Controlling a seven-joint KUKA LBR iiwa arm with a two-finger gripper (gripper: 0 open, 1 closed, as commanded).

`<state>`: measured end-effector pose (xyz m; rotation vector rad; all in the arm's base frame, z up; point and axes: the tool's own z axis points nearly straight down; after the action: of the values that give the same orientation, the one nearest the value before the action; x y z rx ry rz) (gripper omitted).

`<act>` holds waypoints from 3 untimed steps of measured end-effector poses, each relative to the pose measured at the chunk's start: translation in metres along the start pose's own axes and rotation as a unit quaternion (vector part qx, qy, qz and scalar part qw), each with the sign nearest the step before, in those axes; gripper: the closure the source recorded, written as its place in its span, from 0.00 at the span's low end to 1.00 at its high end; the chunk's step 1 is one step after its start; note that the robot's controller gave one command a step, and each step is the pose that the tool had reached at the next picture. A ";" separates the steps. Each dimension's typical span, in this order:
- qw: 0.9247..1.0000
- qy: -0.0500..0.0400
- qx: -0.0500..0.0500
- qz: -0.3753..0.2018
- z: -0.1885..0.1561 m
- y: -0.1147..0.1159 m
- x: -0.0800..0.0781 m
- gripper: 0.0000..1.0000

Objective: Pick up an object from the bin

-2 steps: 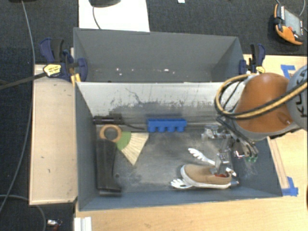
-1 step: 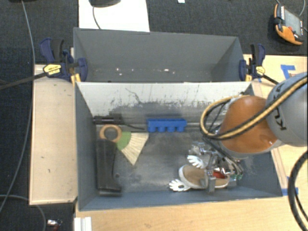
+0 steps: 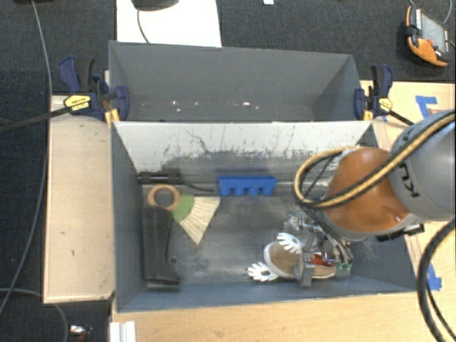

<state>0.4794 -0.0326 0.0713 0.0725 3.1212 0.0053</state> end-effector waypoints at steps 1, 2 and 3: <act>0.997 0.006 -0.004 -0.083 -0.007 0.000 -0.008 1.00; 0.997 0.006 -0.004 -0.083 -0.007 0.000 -0.008 1.00; 0.997 0.006 -0.005 -0.082 -0.016 0.000 -0.007 1.00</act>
Offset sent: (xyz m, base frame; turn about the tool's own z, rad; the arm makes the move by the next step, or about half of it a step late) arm 0.0000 0.0000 0.0000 0.0000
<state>0.4865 -0.0328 0.0874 -0.1844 3.1276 0.0179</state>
